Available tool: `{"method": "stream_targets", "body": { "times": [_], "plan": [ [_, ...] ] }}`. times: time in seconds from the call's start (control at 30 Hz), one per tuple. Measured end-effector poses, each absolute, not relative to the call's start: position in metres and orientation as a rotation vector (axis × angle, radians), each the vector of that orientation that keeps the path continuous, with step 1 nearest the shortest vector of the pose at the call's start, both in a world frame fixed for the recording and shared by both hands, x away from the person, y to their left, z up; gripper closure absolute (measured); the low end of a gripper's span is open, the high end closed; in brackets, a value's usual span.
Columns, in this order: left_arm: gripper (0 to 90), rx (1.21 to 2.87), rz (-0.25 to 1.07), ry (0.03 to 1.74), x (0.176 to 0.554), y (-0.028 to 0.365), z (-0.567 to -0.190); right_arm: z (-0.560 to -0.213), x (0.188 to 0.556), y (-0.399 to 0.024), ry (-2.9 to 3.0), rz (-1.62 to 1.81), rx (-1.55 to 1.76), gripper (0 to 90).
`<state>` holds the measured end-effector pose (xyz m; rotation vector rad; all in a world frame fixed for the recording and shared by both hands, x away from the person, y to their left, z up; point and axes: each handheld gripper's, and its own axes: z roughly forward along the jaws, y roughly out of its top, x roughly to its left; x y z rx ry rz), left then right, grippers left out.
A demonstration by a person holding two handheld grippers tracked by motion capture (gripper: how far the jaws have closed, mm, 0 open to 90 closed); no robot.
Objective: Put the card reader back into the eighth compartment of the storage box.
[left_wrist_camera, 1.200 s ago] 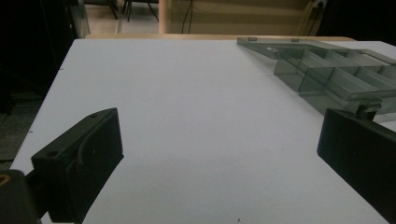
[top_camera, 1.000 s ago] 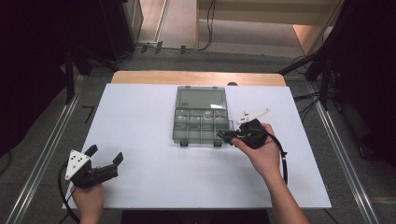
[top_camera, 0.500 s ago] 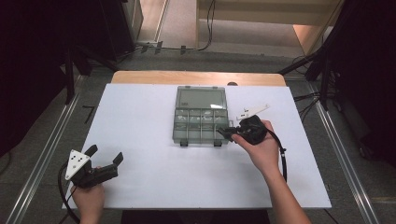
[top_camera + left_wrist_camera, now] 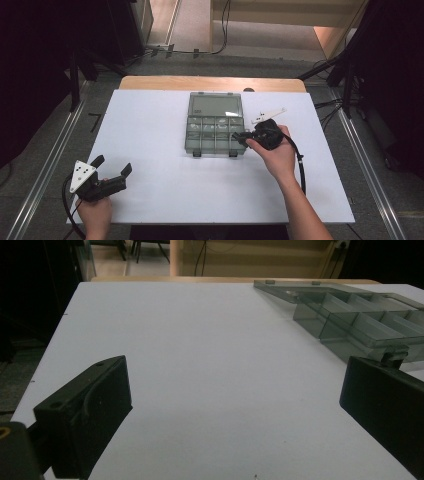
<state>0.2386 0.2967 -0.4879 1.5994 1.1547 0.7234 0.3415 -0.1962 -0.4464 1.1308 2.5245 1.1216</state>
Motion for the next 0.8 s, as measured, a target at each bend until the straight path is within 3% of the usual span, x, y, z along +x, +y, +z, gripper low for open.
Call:
{"method": "stream_targets", "body": {
  "times": [0.43,0.63,0.8],
  "plan": [
    [0.3,1.601,0.724,1.155,0.239,0.297,-0.488,-0.457,0.354,-0.194,2.476,1.121,1.200,69.4],
    [0.3,1.599,0.722,1.153,0.239,0.297,-0.488,-0.455,0.353,-0.198,2.401,1.163,1.222,37.4],
    [0.3,1.598,0.722,1.154,0.239,0.297,-0.488,-0.453,0.350,-0.205,2.367,1.245,1.243,18.6]
  ]
}}
